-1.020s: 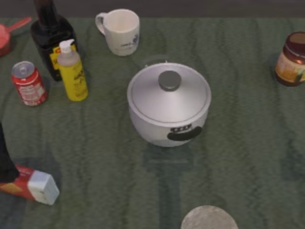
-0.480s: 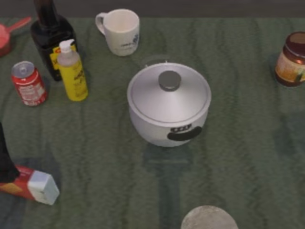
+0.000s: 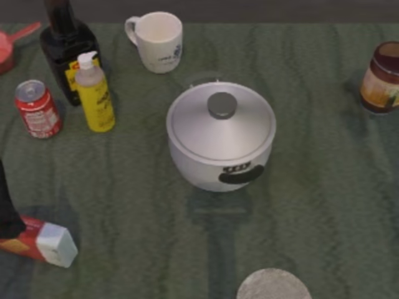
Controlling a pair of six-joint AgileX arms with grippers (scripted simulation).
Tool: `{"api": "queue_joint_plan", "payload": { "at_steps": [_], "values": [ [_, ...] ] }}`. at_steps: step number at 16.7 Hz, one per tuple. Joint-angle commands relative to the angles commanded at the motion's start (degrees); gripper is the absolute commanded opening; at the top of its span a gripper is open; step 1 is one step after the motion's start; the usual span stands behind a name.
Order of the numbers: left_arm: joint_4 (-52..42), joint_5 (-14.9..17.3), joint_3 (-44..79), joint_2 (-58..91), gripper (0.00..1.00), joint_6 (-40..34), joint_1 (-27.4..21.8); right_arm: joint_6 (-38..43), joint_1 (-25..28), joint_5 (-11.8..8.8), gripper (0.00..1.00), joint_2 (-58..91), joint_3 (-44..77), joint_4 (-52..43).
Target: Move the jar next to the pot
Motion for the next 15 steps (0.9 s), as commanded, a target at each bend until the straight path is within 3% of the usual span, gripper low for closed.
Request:
{"api": "queue_joint_plan", "payload": {
  "at_steps": [8, 15],
  "values": [
    [0.0, 0.0, 0.0, 0.0, 1.0, 0.0, 0.0, -10.8, -0.1, -2.4, 1.0, 39.1, 44.2, -19.5],
    [0.0, 0.0, 0.0, 0.0, 1.0, 0.0, 0.0, -14.8, 0.0, -3.5, 1.0, 54.4, 61.6, -25.4]
  ]
}}
